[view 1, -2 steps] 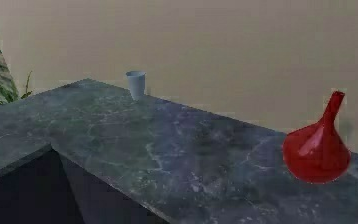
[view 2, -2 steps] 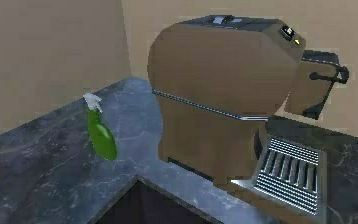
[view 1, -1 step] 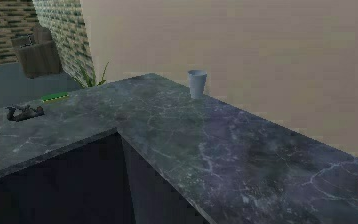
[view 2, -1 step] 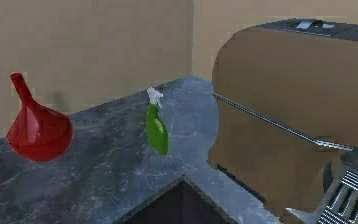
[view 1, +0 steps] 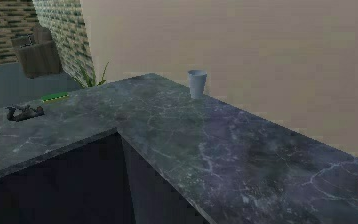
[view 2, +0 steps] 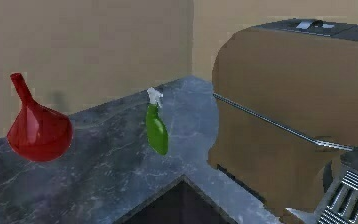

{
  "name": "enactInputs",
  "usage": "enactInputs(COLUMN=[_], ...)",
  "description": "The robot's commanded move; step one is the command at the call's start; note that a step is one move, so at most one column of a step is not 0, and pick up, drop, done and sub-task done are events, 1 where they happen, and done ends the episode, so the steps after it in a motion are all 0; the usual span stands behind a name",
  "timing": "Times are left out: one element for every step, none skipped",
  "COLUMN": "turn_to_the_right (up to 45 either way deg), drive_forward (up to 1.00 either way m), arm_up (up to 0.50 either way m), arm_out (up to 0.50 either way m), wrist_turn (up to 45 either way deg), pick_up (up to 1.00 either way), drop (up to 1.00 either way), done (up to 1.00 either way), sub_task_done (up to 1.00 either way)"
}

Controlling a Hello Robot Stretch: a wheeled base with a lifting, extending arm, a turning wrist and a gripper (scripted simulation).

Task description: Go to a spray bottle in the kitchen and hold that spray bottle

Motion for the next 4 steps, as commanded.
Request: enactInputs(turn_to_the_right=[0.0, 0.0, 0.0, 0.0], drive_forward=[0.0, 0.0, 0.0, 0.0], arm_up=[0.38, 0.0, 0.0, 0.0], arm_out=[0.0, 0.22, 0.0, 0.0], wrist_turn=[0.0, 0.0, 45.0, 45.0], pick_up=[0.0, 0.0, 0.0, 0.0], drop=[0.0, 0.0, 0.0, 0.0], done=[0.0, 0.0, 0.0, 0.0], sub_task_done=[0.0, 0.0, 0.0, 0.0])
